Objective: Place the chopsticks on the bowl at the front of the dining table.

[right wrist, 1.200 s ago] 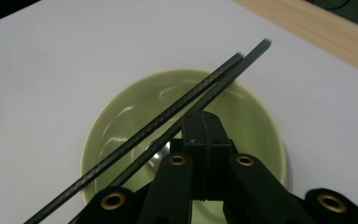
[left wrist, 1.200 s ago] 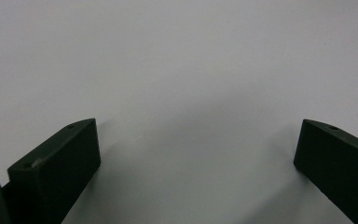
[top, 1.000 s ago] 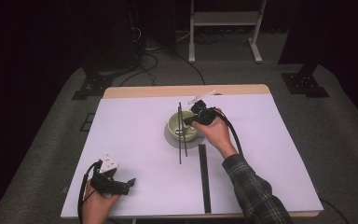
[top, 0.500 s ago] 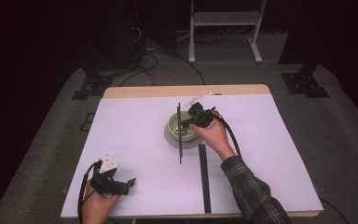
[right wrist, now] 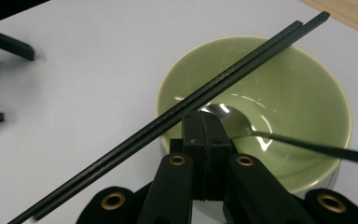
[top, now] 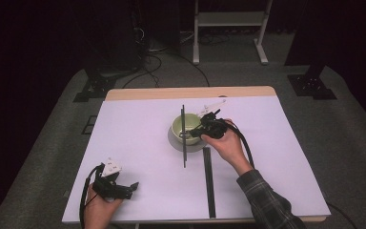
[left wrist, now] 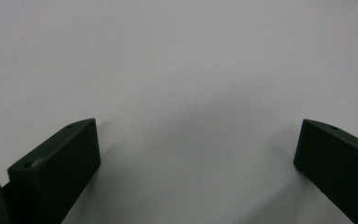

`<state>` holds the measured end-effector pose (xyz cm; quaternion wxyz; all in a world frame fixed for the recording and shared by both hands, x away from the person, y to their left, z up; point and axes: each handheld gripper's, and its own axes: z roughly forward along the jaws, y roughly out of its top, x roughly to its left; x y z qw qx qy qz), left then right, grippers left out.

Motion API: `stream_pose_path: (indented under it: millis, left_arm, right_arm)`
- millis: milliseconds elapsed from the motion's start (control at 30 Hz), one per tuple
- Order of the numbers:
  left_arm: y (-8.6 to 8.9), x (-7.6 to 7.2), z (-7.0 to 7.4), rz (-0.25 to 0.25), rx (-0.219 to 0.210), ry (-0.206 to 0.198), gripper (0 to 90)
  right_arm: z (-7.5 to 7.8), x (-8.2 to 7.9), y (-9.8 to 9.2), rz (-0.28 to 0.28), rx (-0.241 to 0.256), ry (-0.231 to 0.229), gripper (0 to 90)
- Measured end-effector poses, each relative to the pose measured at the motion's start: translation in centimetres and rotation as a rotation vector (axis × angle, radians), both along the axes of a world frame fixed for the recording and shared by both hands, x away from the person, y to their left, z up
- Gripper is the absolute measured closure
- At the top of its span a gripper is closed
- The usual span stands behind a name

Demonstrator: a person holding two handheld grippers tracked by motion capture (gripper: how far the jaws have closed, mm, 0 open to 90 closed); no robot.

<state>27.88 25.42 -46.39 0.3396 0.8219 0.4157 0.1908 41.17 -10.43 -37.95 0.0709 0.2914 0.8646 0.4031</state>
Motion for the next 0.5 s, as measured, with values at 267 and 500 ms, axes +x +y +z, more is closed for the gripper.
stream_pose_path:
  millis: [267, 500]
  left_arm:
    - [0.0, 0.0, 0.0, 0.000, 0.000, 0.001, 0.0]
    - [0.0, 0.0, 0.0, 0.001, -0.001, 0.002, 0.0]
  right_arm:
    - [0.3, -3.9, -1.0, 0.052, 0.011, -0.023, 89.9]
    - [-0.1, -6.8, -1.6, 0.078, 0.020, -0.032, 89.9]
